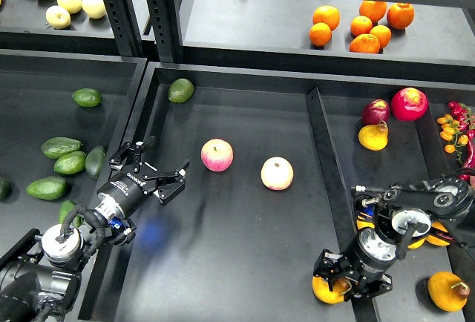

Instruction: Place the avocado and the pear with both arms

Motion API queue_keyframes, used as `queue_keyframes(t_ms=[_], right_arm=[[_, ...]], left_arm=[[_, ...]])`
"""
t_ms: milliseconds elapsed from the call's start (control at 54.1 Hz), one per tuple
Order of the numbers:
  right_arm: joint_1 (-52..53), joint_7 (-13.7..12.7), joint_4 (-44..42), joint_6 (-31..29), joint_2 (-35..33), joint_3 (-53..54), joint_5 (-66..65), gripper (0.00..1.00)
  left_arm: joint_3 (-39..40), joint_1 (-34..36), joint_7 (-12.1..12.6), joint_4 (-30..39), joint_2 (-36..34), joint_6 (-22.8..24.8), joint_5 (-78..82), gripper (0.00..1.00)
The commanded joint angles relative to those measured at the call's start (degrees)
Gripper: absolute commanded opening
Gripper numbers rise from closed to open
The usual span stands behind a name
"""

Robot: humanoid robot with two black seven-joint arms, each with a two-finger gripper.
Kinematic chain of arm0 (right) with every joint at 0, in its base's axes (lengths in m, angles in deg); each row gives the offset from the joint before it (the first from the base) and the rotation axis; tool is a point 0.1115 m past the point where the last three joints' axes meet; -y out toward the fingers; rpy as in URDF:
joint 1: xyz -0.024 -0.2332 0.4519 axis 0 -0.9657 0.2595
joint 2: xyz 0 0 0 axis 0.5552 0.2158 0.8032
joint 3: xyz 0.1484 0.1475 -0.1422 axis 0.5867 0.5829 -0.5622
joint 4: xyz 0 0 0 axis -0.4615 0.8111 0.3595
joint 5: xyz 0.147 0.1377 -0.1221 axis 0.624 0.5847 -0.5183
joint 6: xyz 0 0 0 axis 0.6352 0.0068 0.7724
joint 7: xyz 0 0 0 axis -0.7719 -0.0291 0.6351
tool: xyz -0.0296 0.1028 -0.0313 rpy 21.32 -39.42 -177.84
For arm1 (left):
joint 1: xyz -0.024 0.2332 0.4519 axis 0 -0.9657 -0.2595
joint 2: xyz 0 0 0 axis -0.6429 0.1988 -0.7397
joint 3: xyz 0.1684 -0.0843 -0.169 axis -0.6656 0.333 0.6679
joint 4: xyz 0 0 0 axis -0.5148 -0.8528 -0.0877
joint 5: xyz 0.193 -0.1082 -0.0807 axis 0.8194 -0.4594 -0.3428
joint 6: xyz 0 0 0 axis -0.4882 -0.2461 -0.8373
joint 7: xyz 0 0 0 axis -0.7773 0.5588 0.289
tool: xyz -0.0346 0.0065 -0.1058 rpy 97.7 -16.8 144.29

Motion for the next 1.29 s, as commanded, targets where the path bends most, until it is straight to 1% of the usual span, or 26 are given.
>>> queue_keyframes(t_ms=[0,185,370,518,906,1073,1276], right_arm=[[1.87,0.02,0.85,-0.02,-0.23,0.26,1.87,0.23],[6.79,0.02,2.96,-0.02,-2.07,0.26,5.57,0.23],[8.55,0.02,4.45,-0.02,-8.13,0.26,10.13,0.23],[8.91,0.02,5.59,-0.02,-13.85,-0.27,10.4,0.23],[3.11,0.02,6.03,-0.02,-22.37,-0.97,8.65,0.23],[-1.02,0.02,5.86,-0.02,-24.13,-0.88,6.36,0.23],[-4.36,0.02,4.8,-0.02,-24.05,-0.53,4.78,0.24]], left_arm=[[-0.01,0.0,0.0,0.02,0.0,0.0,0.0,0.99],[-0.01,0.0,0.0,0.02,0.0,0.0,0.0,0.99],[-0.18,0.0,0.0,0.02,0.0,0.0,0.0,0.99],[-0.71,0.0,0.0,0.02,0.0,0.0,0.0,0.99],[-0.98,0.0,0.0,0.02,0.0,0.0,0.0,0.99],[-0.98,0.0,0.0,0.02,0.0,0.0,0.0,0.99],[-0.98,0.0,0.0,0.02,0.0,0.0,0.0,0.99]])
